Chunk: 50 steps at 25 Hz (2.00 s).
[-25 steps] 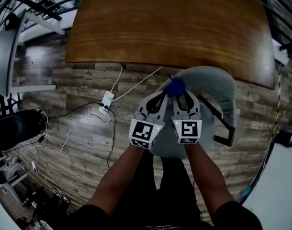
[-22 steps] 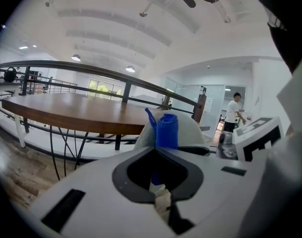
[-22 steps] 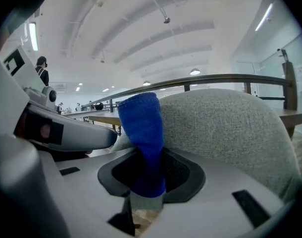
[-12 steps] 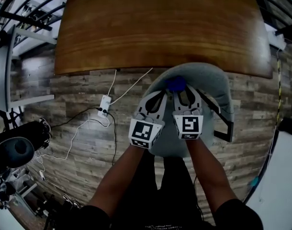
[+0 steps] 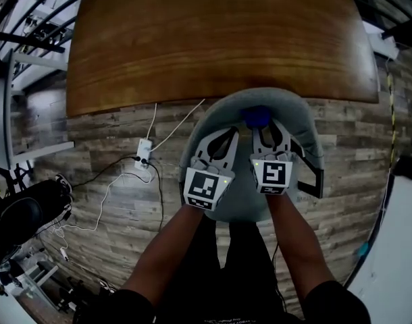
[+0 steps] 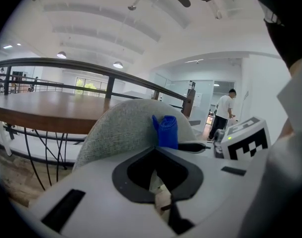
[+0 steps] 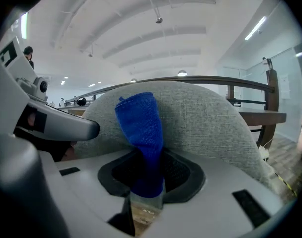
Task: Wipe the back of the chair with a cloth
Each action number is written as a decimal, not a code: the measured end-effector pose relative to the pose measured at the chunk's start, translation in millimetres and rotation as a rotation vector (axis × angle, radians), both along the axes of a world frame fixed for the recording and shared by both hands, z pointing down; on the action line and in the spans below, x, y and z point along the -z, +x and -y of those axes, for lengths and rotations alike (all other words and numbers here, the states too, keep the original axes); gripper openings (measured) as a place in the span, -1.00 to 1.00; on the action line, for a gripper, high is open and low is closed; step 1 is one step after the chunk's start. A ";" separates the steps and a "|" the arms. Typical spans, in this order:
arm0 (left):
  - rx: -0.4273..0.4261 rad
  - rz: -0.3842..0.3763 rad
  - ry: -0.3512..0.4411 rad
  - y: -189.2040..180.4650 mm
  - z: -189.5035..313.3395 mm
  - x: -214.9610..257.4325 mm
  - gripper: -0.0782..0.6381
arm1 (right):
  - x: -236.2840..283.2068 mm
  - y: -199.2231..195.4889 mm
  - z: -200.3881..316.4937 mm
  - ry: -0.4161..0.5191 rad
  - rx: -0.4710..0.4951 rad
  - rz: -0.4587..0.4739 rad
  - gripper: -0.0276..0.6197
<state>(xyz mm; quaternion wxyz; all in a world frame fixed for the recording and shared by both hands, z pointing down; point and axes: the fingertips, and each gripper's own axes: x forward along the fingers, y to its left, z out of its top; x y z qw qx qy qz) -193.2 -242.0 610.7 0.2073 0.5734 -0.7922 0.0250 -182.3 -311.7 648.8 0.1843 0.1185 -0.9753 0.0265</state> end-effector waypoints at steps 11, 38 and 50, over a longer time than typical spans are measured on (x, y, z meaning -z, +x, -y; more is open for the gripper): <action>-0.060 -0.006 0.003 26.0 37.8 3.1 -0.76 | -1.0 35.3 46.1 -0.003 -0.095 -0.012 -0.57; -0.130 -0.042 0.035 71.4 68.6 9.8 -0.76 | -14.6 129.4 90.1 -0.047 -0.298 -0.059 -0.57; 0.029 -0.033 0.016 39.9 -2.1 -2.7 -0.76 | -12.0 93.9 20.3 -0.025 -0.095 -0.037 -0.57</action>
